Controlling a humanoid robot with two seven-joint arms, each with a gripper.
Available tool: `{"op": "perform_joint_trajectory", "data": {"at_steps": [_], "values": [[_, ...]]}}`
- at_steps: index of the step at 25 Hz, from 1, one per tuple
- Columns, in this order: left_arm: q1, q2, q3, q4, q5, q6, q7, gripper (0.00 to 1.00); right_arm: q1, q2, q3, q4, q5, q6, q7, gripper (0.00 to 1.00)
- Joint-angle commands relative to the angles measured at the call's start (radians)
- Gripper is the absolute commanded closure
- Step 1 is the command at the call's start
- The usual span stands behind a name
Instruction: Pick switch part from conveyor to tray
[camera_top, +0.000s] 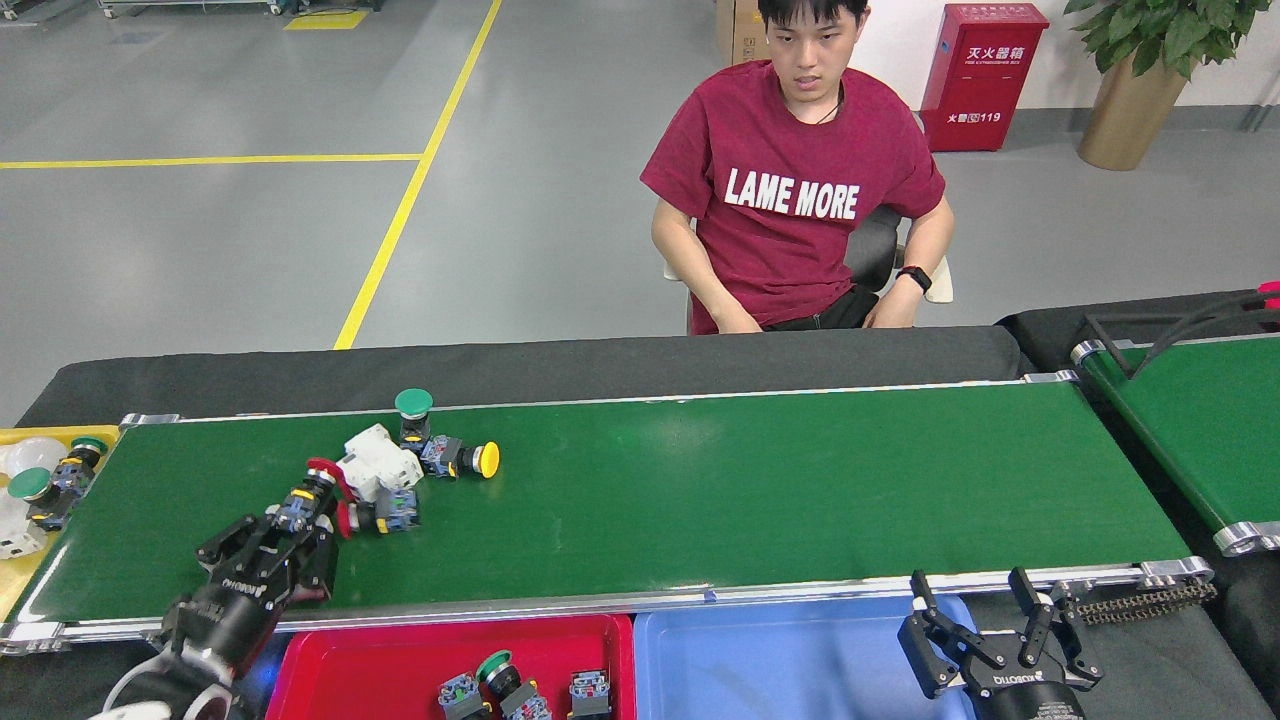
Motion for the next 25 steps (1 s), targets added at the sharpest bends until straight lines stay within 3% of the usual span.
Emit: {"op": "perform_joint_trajectory", "data": {"at_steps": [1, 3, 6, 7, 8, 10, 13, 18, 22, 25], "values": [[0.062, 0.004, 0.000, -0.120, 0.010, -0.056, 0.003, 0.94, -0.005, -0.002, -0.003, -0.013, 0.001, -0.003, -0.001, 0.03], [0.160, -0.001, -0.003, -0.215, 0.013, -0.056, 0.001, 0.86, -0.005, -0.002, -0.003, -0.013, 0.001, -0.003, -0.001, 0.03], [0.266, -0.009, -0.003, -0.322, 0.033, -0.056, 0.000, 0.52, -0.003, -0.002, -0.003, -0.013, 0.001, -0.003, -0.001, 0.03], [0.293, -0.021, -0.002, -0.345, 0.035, -0.056, 0.000, 0.20, -0.003, -0.002, -0.003, -0.013, 0.001, -0.003, -0.001, 0.03], [0.303, -0.053, 0.007, -0.360, 0.036, -0.056, 0.000, 0.00, -0.002, -0.002, -0.003, -0.013, 0.001, -0.003, -0.001, 0.03], [0.305, -0.102, 0.010, -0.364, 0.036, -0.056, 0.000, 0.00, 0.000, -0.002, -0.003, -0.013, 0.001, -0.003, -0.001, 0.03], [0.308, -0.108, 0.030, -0.365, 0.036, -0.056, 0.000, 0.00, 0.002, -0.002, -0.003, -0.013, 0.001, -0.003, -0.001, 0.03], [0.319, -0.159, 0.173, -0.364, 0.033, -0.056, -0.002, 0.00, 0.003, -0.002, -0.003, -0.013, 0.001, -0.003, -0.001, 0.03], [0.328, -0.162, 0.241, -0.331, 0.032, 0.073, -0.003, 0.00, 0.003, -0.002, -0.003, -0.013, 0.001, -0.003, -0.001, 0.03], [0.326, -0.157, 0.270, -0.321, 0.030, 0.077, -0.008, 0.00, 0.005, -0.002, -0.003, -0.013, 0.001, -0.003, -0.001, 0.03]]}}
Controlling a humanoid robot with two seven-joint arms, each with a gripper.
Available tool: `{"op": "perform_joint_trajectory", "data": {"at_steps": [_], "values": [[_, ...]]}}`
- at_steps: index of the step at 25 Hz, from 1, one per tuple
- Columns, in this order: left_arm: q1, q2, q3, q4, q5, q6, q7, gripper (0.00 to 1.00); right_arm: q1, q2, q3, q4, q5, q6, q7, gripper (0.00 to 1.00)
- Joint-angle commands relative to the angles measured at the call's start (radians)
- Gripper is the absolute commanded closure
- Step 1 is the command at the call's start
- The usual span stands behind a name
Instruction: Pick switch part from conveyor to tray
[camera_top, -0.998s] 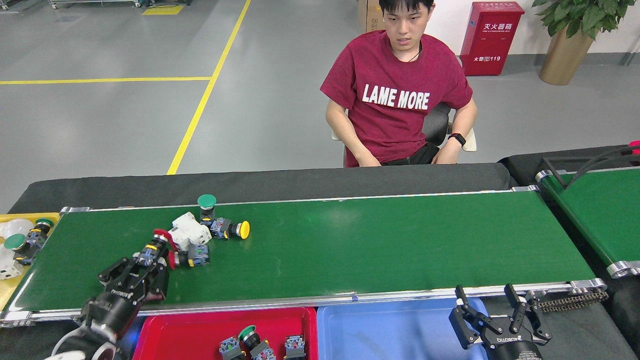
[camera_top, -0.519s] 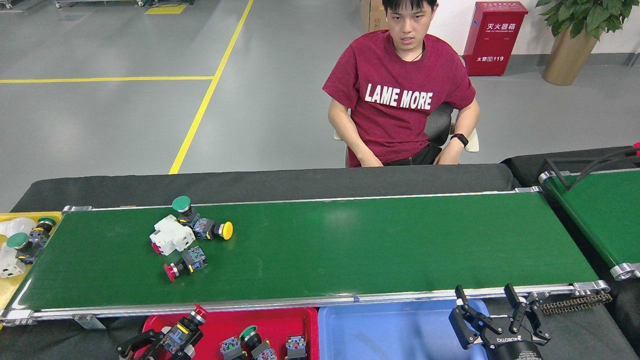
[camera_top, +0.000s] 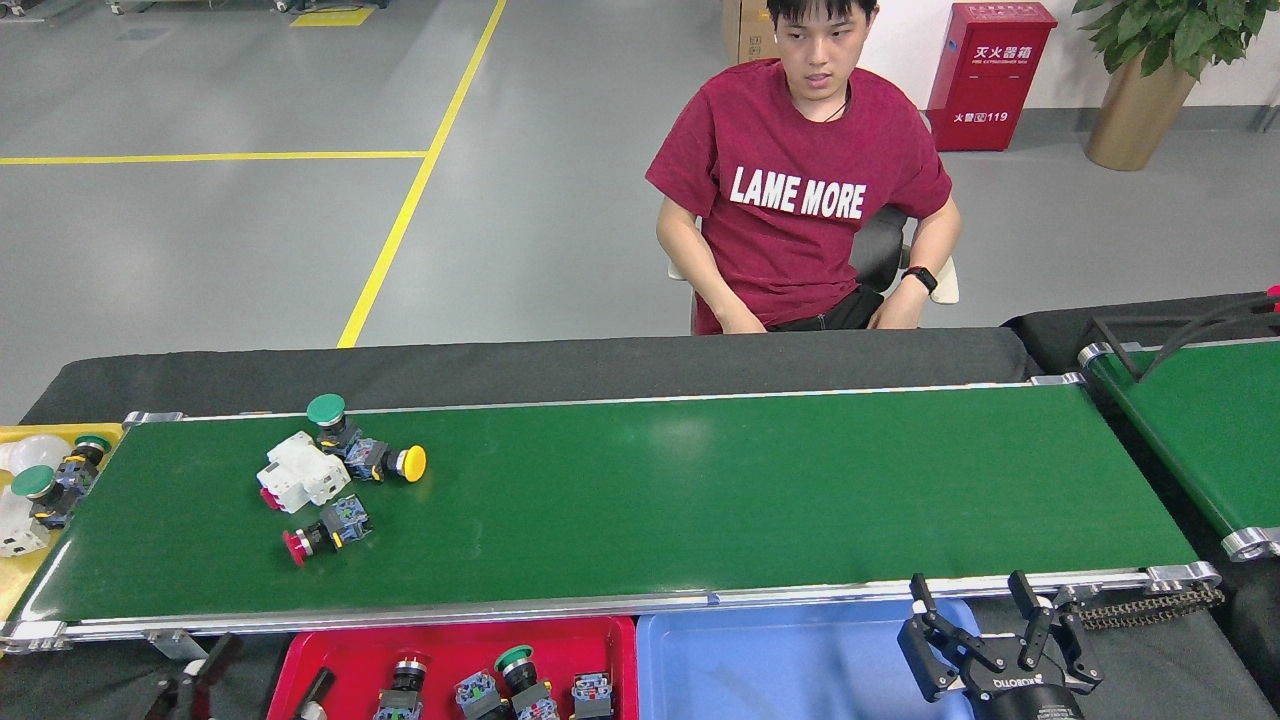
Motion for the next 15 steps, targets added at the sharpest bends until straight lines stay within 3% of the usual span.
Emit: {"op": "perform_joint_trajectory", "data": {"at_steps": [1, 5, 9, 15], "values": [[-0.002, 0.010, 0.010, -0.005, 0.000, 0.016, 0.002, 0.00, -0.002, -0.002, -0.003, -0.013, 0.001, -0.003, -0.001, 0.03], [-0.050, 0.067, -0.009, 0.073, 0.001, 0.007, -0.021, 0.00, -0.004, 0.000, -0.003, -0.013, 0.001, -0.003, 0.002, 0.03], [-0.254, 0.249, -0.104, 0.334, 0.006, 0.006, -0.023, 0.00, -0.004, 0.001, -0.003, -0.016, 0.001, -0.001, 0.002, 0.03], [-0.469, 0.353, -0.128, 0.608, 0.008, -0.048, -0.018, 0.00, -0.007, 0.014, -0.003, -0.021, 0.001, 0.001, 0.000, 0.03]]}}
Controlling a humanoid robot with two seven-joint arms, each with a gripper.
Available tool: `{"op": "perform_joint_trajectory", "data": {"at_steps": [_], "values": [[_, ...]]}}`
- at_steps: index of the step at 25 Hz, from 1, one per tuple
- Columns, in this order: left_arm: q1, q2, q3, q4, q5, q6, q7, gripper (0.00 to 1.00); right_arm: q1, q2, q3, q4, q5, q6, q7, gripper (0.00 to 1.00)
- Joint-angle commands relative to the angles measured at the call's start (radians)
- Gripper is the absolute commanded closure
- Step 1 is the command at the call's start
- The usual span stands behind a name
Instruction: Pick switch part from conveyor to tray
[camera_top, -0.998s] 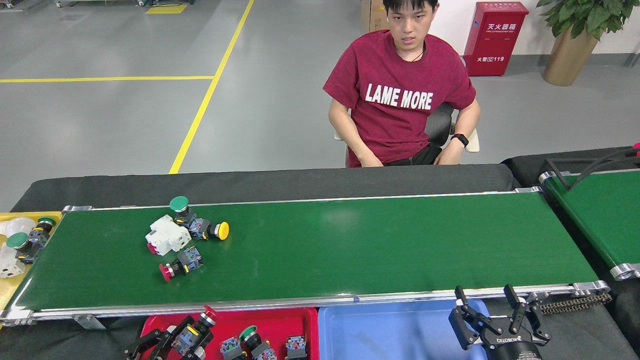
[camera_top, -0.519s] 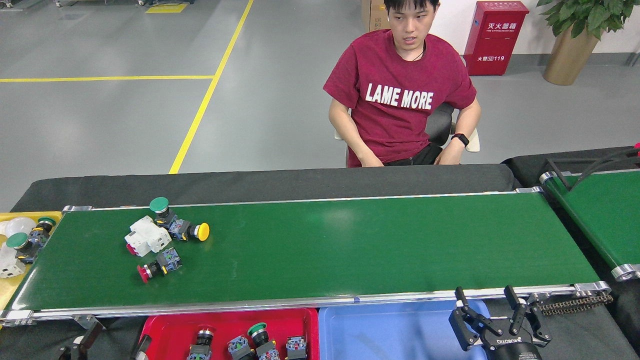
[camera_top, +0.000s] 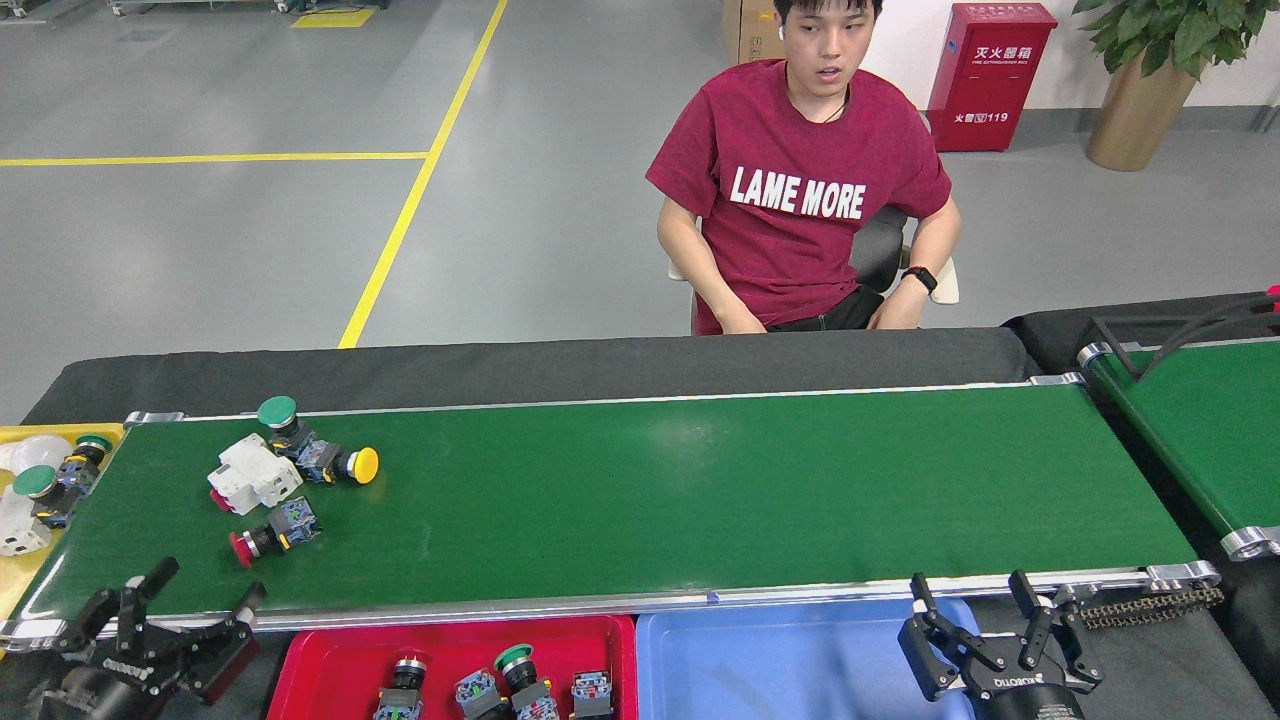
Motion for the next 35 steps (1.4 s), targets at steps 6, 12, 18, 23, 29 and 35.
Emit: {"op": "perform_joint_trajectory", "data": {"at_steps": [6, 12, 18, 23, 29, 35], "values": [[-0.108, 0.034, -0.058, 0.139, 0.002, -0.060, 0.011, 0.00, -0.005, 0.005, -0.003, -0.016, 0.001, 0.001, -0.005, 0.03], [-0.193, 0.033, -0.086, 0.278, -0.005, -0.054, 0.013, 0.12, -0.009, 0.003, -0.003, -0.016, 0.001, 0.001, -0.005, 0.03], [-0.194, 0.033, -0.137, 0.292, -0.005, -0.054, 0.065, 0.91, -0.007, 0.003, -0.003, -0.016, 0.001, 0.001, -0.003, 0.03], [-0.105, 0.025, -0.180, 0.153, 0.006, -0.065, 0.123, 0.97, -0.007, 0.005, -0.003, -0.016, 0.001, 0.002, -0.003, 0.03], [0.298, 0.020, -0.187, -0.399, 0.127, -0.093, 0.106, 0.84, -0.005, 0.005, -0.003, -0.016, 0.001, 0.004, -0.003, 0.03], [0.464, -0.202, -0.164, -0.657, 0.127, -0.093, -0.067, 0.00, -0.004, 0.005, -0.004, -0.016, 0.002, 0.006, -0.003, 0.03]]}}
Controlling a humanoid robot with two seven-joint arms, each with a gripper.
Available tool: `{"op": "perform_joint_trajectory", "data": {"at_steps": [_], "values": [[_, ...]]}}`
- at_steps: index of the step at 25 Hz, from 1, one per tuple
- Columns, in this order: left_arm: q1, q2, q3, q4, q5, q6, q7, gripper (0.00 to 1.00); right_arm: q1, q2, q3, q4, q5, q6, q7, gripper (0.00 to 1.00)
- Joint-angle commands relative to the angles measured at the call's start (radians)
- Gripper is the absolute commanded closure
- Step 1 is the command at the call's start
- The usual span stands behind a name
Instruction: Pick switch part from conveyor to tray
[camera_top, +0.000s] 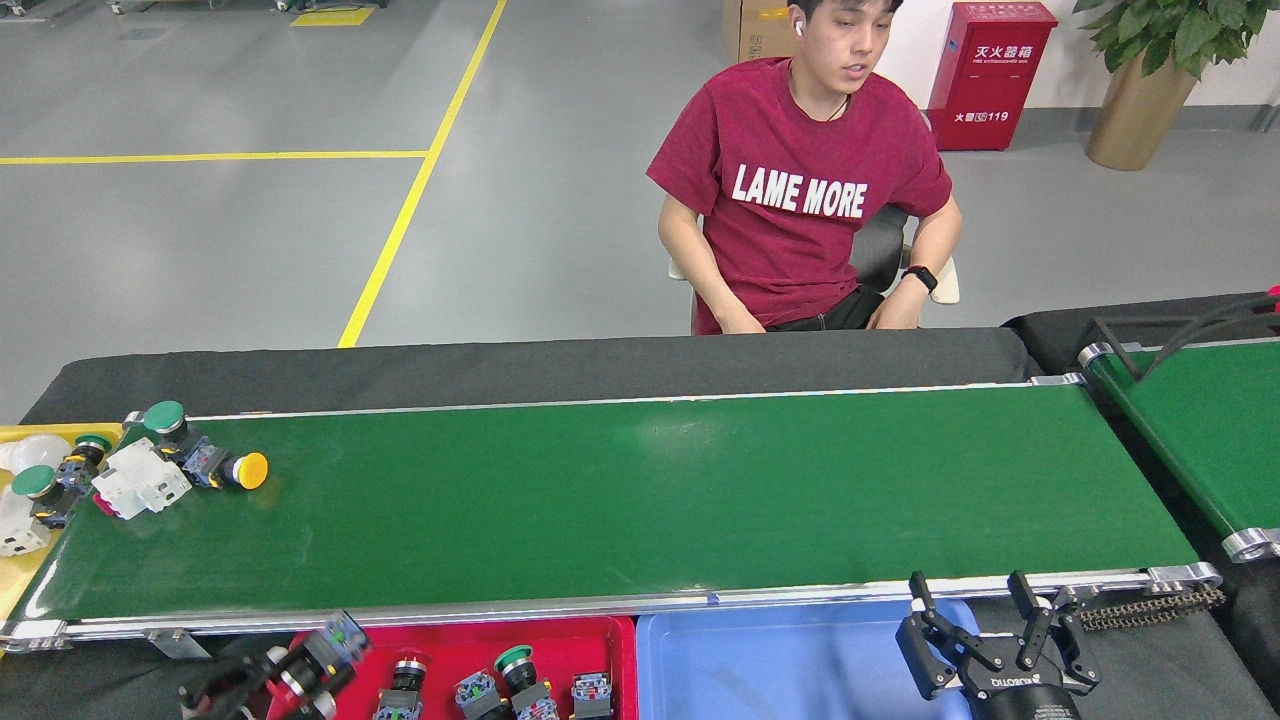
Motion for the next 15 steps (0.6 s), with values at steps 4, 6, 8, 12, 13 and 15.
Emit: {"op": "perform_joint_trajectory", "data": {"at_steps": [4, 6, 8, 12, 13, 15], "values": [[0.004, -0.023, 0.032, -0.031, 0.006, -0.004, -0.058, 0.00, -0.004, -0.001, -0.004, -0.017, 0.001, 0.001, -0.006, 0.03], [0.005, -0.046, 0.092, -0.030, 0.010, -0.004, -0.058, 0.00, -0.004, -0.002, -0.004, -0.019, 0.001, 0.001, -0.007, 0.03], [0.004, -0.091, 0.193, -0.025, 0.003, 0.090, -0.062, 0.00, -0.004, -0.004, -0.004, -0.025, 0.001, 0.001, -0.010, 0.03], [0.002, -0.103, 0.285, 0.019, 0.006, 0.269, -0.064, 0.00, -0.004, -0.004, -0.004, -0.025, 0.000, -0.002, -0.015, 0.03], [0.007, -0.102, 0.293, 0.025, 0.006, 0.269, -0.064, 0.00, -0.004, -0.004, -0.004, -0.025, 0.000, -0.002, -0.023, 0.03], [0.009, -0.105, 0.293, 0.027, 0.006, 0.271, -0.064, 0.00, -0.004, -0.004, -0.006, -0.025, 0.001, -0.001, -0.039, 0.02]]}}
